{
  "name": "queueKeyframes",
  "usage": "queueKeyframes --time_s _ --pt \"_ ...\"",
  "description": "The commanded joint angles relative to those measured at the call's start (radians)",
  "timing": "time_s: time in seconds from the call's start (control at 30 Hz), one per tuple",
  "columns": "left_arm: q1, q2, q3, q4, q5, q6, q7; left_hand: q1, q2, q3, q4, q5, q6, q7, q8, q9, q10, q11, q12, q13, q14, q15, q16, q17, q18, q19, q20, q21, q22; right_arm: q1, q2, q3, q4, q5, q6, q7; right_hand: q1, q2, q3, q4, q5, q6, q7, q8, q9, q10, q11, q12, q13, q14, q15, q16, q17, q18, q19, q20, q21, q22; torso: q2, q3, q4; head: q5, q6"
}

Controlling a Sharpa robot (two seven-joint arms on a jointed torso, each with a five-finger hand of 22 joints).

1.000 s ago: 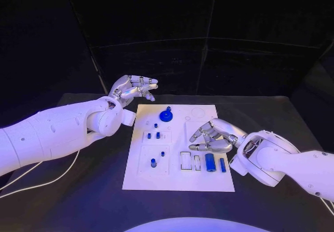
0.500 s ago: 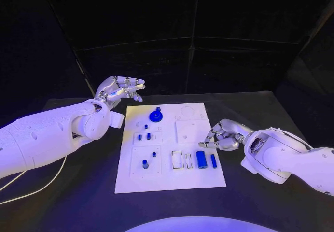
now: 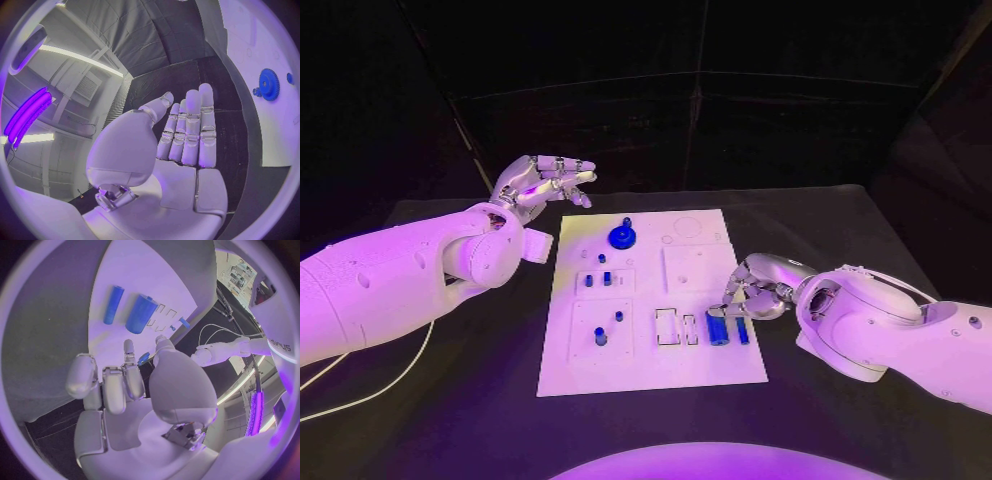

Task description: Assemble the parts on the task board

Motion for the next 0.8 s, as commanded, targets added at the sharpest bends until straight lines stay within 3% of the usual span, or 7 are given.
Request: queueKeyframes --time_s 0.03,0.3,0.67,0.8 --pt "0.001 -0.001 0.0 0.003 0.001 0.015 0.009 -0.007 0.0 -0.005 -0.002 0.002 -0.001 -0.004 0.003 0.001 -0.004 0.0 0.003 0.001 -0.002 0.003 -0.001 -0.002 0.013 0.0 0.007 -0.003 -0.001 -0.001 0.006 -0.007 -0.001 -0.04 0.038 -0.028 0.004 -0.002 -0.008 0.003 -0.006 -0.008 -0.001 0.006 0.002 0.005 0.003 0.005 0.003 0.069 0.004 0.005 0.061 -0.007 -0.004 0.0 -0.004 0.001 0.0 -0.0001 -0.0015 0.007 -0.001" --pt "0.001 -0.003 0.0 0.005 0.001 0.015 0.008 -0.009 0.0 -0.007 -0.001 0.002 -0.001 -0.004 0.004 0.001 -0.004 0.0 0.004 0.001 -0.002 0.003 -0.001 -0.002 0.013 0.0 0.007 -0.004 -0.002 -0.004 0.018 -0.016 -0.005 -0.046 0.066 -0.041 0.002 0.002 -0.012 0.004 -0.006 -0.005 -0.002 0.012 0.004 0.007 0.002 0.006 0.005 0.07 0.003 0.008 0.068 -0.007 -0.002 0.0 -0.003 0.004 0.0 0.0012 -0.0005 0.006 -0.005" --pt "0.001 -0.004 0.0 0.005 0.001 0.015 0.008 -0.009 0.0 -0.007 -0.001 0.002 -0.001 -0.004 0.004 0.001 -0.004 0.0 0.004 0.001 -0.002 0.003 -0.001 -0.002 0.013 0.0 0.007 -0.004 -0.002 -0.012 0.042 -0.018 -0.014 -0.076 0.101 -0.072 -0.005 0.006 -0.022 0.004 -0.011 -0.004 -0.004 0.019 0.008 0.006 0.001 0.004 0.004 0.071 0.002 0.009 0.071 -0.008 -0.001 -0.001 -0.002 0.006 0.0 0.0019 -0.0026 0.009 -0.011" --pt "0.001 -0.003 0.0 0.005 0.001 0.018 0.006 -0.01 0.0 -0.009 0.001 0.002 -0.001 -0.004 0.004 0.001 -0.005 0.0 0.005 0.001 -0.002 0.003 -0.001 -0.003 0.013 0.0 0.007 -0.005 -0.003 -0.02 0.064 -0.018 -0.026 -0.084 0.117 -0.08 -0.006 0.007 -0.024 0.004 -0.014 -0.004 -0.004 0.02 0.008 0.004 0.001 0.002 0.002 0.07 0.002 0.009 0.069 -0.008 -0.002 -0.001 -0.002 0.005 0.001 0.0017 -0.0007 0.006 -0.011"
